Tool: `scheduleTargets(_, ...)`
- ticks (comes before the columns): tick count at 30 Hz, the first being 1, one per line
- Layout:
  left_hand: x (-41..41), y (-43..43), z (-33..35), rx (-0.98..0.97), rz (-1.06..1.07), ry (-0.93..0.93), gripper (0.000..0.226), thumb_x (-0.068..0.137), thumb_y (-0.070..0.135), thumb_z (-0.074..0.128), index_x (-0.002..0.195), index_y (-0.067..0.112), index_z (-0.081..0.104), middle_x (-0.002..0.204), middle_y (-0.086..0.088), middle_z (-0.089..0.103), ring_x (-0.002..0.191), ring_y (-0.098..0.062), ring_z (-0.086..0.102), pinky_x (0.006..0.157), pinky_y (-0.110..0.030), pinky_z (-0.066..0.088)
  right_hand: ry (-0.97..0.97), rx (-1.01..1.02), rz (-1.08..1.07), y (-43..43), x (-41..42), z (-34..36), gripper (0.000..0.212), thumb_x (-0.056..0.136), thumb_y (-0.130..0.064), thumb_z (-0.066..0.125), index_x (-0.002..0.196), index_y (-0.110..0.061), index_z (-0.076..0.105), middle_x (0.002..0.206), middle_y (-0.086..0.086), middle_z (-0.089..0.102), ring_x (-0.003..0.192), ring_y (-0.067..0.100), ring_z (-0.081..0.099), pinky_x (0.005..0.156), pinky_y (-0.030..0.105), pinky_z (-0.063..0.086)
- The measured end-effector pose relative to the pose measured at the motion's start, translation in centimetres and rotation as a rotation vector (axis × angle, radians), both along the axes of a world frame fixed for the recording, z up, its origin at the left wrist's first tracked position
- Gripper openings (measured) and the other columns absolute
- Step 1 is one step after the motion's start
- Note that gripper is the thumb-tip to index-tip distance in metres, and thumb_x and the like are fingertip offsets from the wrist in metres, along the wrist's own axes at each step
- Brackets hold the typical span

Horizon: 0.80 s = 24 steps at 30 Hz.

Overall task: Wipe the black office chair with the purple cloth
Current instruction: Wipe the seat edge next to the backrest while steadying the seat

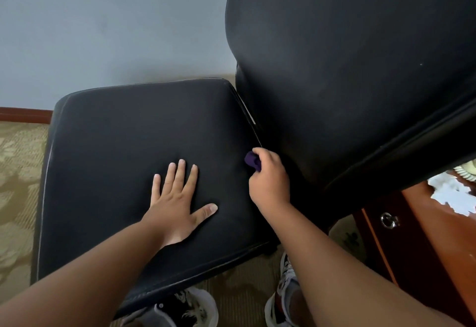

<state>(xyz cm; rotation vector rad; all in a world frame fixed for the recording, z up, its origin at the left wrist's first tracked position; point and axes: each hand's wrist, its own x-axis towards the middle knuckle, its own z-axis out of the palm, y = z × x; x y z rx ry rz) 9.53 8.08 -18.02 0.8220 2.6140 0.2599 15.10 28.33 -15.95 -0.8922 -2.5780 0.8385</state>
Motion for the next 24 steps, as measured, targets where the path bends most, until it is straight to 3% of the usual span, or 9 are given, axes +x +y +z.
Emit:
scheduleTargets(5, -0.3, -0.2, -0.5, 0.011, -0.013, 0.006, 0.109, 0.06, 0.096, -0.011, 0.147, 0.035, -0.034, 0.158, 0.005, -0.043, 0.139, -0.013, -0.048, 0.107, -0.035, -0.037, 0.0, 0.012, 0.027, 1.1, -5.4, 0.0, 0.055, 0.084, 0.003, 0.053, 0.134, -0.02, 0.057, 0.136, 0.005, 0.053, 0.116, 0.029, 0.056, 0.093, 0.031, 0.044)
scheduleTargets(8, -0.3, -0.1, -0.6, 0.018, -0.003, 0.003, 0.106, 0.064, 0.094, -0.005, 0.148, 0.036, -0.034, 0.157, 0.006, -0.043, 0.138, -0.011, -0.05, 0.1, -0.028, -0.043, -0.035, 0.047, 0.07, 1.6, -7.8, -0.1, 0.056, 0.085, 0.0, 0.053, 0.137, -0.021, 0.054, 0.136, 0.007, 0.052, 0.114, 0.032, 0.056, 0.094, 0.038, 0.047)
scheduleTargets(11, 0.0, 0.4, -0.1, 0.006, 0.016, -0.011, 0.103, 0.066, 0.089, 0.002, 0.147, 0.035, -0.033, 0.157, 0.007, -0.042, 0.142, -0.014, -0.046, 0.105, -0.032, -0.039, -0.121, 0.124, 0.104, 2.0, -8.1, -0.4, 0.056, 0.088, -0.007, 0.053, 0.141, -0.024, 0.047, 0.136, 0.009, 0.049, 0.112, 0.033, 0.055, 0.091, 0.041, 0.049)
scheduleTargets(16, 0.3, 1.0, 0.4, -0.063, 0.044, -0.021, 0.103, 0.067, 0.088, -0.001, 0.143, 0.031, -0.037, 0.153, 0.004, -0.044, 0.139, -0.015, -0.045, 0.116, -0.043, -0.027, -0.235, 0.211, 0.163, 2.4, -4.5, -0.3, 0.062, 0.09, -0.016, 0.057, 0.148, -0.027, 0.037, 0.131, 0.011, 0.045, 0.111, 0.032, 0.054, 0.09, 0.039, 0.045)
scheduleTargets(20, 0.3, 1.3, 0.6, -0.12, 0.041, -0.021, 0.096, 0.089, 0.081, 0.017, 0.147, 0.026, -0.036, 0.161, -0.002, -0.039, 0.141, -0.017, -0.043, 0.12, -0.047, -0.022, -0.254, 0.218, 0.202, 2.0, -0.3, 0.2, 0.062, 0.09, -0.017, 0.056, 0.148, -0.028, 0.037, 0.128, 0.01, 0.047, 0.11, 0.033, 0.054, 0.091, 0.039, 0.042)
scheduleTargets(24, 0.4, 1.3, 0.7, -0.118, 0.04, -0.019, 0.098, 0.091, 0.08, 0.019, 0.154, 0.025, -0.03, 0.161, -0.004, -0.038, 0.146, -0.021, -0.039, 0.12, -0.048, -0.022, -0.294, 0.225, 0.218, 1.5, 4.3, 0.8, 0.065, 0.091, -0.021, 0.056, 0.15, -0.028, 0.032, 0.133, 0.009, 0.044, 0.112, 0.031, 0.054, 0.093, 0.038, 0.044)
